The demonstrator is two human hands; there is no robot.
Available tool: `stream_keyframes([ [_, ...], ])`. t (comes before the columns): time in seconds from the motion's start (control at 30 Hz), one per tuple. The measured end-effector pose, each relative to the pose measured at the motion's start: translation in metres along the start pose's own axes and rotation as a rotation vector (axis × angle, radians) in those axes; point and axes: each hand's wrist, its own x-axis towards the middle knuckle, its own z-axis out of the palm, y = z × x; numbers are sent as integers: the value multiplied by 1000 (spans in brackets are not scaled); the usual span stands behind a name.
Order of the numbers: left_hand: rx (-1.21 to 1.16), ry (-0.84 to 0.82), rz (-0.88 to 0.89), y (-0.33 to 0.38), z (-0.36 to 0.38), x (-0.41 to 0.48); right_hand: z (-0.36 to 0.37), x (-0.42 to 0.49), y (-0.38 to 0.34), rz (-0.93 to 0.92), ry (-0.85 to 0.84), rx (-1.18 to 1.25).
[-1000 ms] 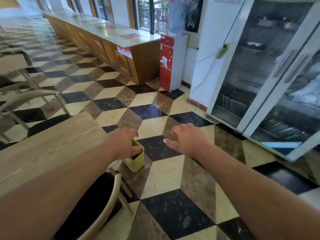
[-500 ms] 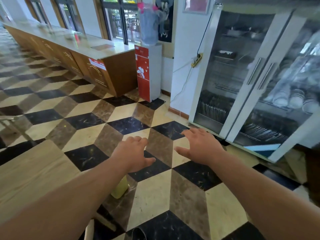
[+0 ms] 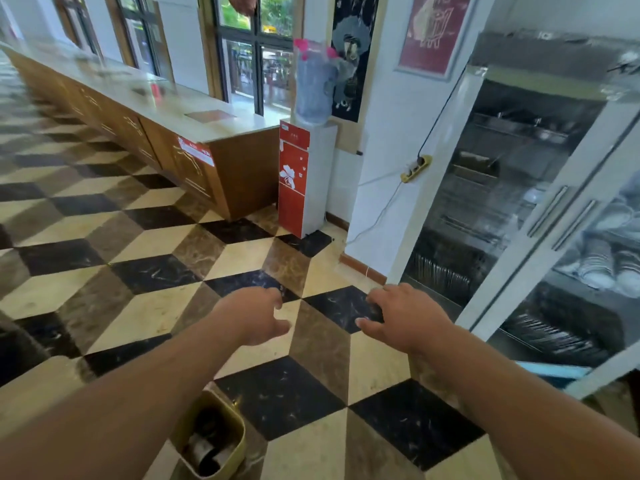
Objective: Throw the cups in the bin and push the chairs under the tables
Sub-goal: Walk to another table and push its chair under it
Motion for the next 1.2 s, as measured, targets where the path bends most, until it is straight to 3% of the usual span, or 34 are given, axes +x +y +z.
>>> stream_keyframes([
  [0.43, -78, 55, -171, -76, -39, 144, -14, 220, -23, -163, -1, 31],
  [0.87, -111, 59, -491, -135, -117, 332, -61, 523, 5, -434, -48, 58],
  [1.2, -229, -36, -594, -247, -106, 419, -64, 675, -85, -602, -100, -24],
])
